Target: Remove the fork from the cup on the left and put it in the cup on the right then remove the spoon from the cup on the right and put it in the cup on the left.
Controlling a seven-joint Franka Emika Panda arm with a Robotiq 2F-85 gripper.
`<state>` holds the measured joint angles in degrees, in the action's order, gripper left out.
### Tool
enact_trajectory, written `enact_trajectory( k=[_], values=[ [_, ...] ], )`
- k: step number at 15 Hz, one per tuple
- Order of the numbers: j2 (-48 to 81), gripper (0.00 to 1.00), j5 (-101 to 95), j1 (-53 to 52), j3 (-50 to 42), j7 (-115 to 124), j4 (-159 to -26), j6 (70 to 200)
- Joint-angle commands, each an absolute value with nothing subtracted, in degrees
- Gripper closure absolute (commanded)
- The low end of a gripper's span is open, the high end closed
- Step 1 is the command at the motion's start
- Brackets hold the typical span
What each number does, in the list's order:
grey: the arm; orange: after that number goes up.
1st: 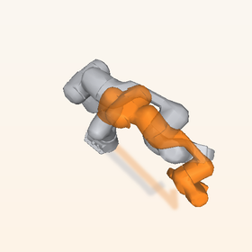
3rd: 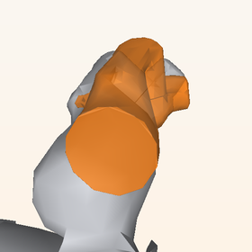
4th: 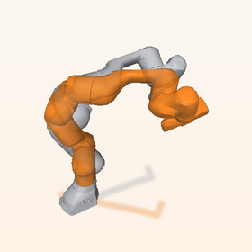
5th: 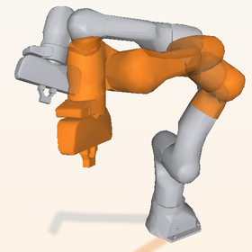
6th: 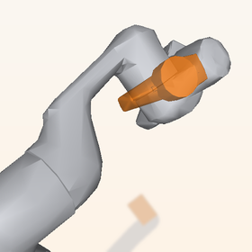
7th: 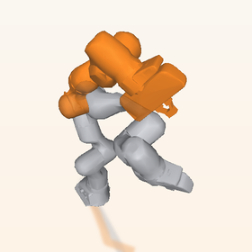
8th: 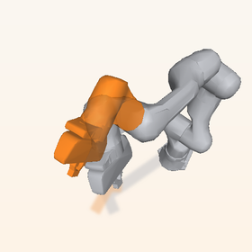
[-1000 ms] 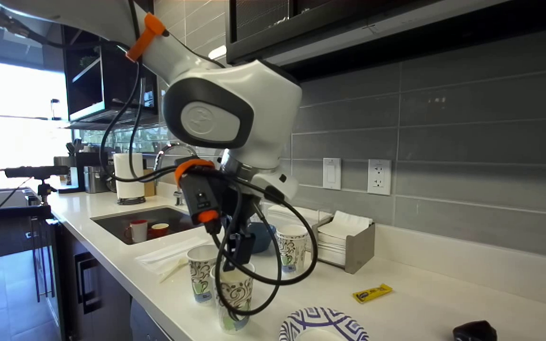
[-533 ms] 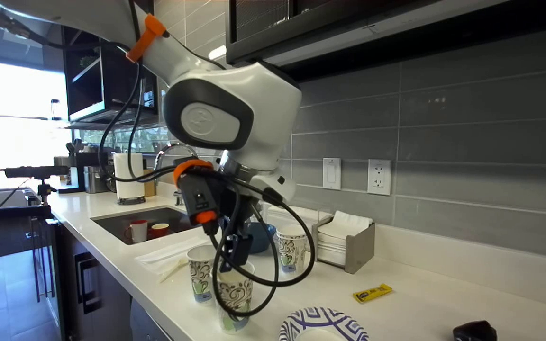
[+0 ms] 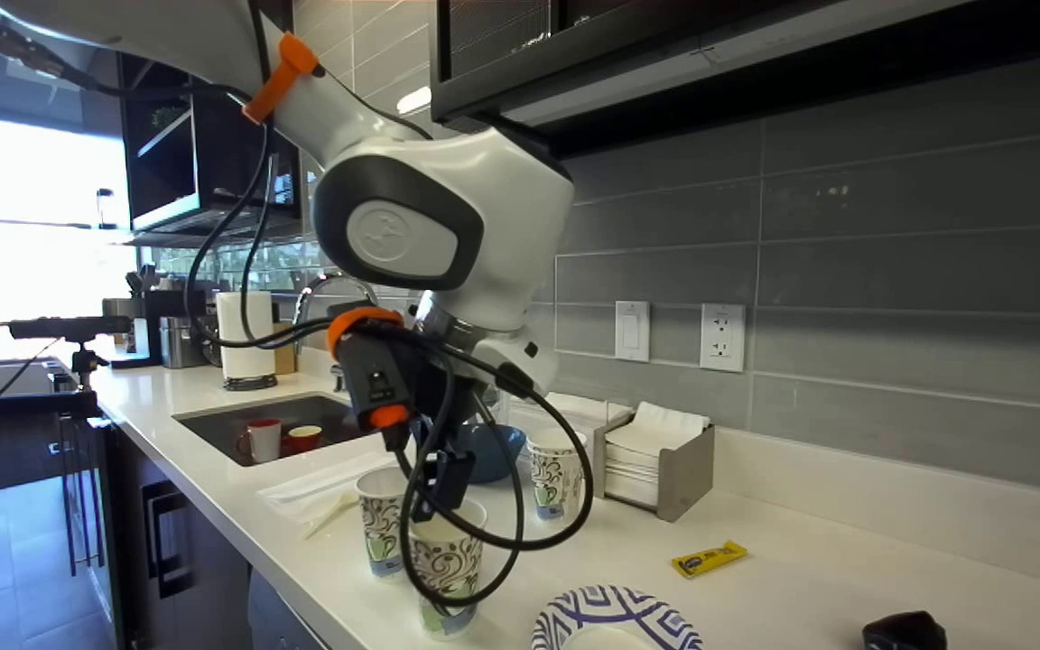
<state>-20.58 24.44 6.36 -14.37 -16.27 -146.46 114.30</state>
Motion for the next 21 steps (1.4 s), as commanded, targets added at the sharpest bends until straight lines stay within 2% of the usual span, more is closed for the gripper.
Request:
enact_trajectory(
  k=[1,7,14,21],
  values=[
    [-20.5,0.0,24.9,6.3,-14.0,-17.0,-145.4,114.1],
    [-24.1,0.0,21.2,8.2,-13.4,-13.7,-146.0,113.9],
    [-26.6,0.0,21.1,11.6,-11.6,4.6,-148.0,108.4],
    [-24.9,0.0,21.5,11.5,-12.6,2.6,-148.1,109.6]
  ],
)
